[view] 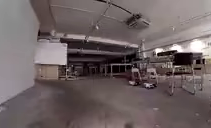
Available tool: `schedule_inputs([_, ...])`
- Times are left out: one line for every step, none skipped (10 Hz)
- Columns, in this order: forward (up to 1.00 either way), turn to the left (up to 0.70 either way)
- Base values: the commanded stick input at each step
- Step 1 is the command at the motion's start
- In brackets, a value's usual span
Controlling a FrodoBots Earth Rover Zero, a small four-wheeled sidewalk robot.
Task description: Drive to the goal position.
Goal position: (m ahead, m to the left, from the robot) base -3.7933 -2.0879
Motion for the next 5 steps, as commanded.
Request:
schedule_inputs([0.43,0.0])
schedule_inputs([0.43,0.0])
schedule_inputs([0.43,0.0])
schedule_inputs([0.43,0.0])
schedule_inputs([0.43,0.0])
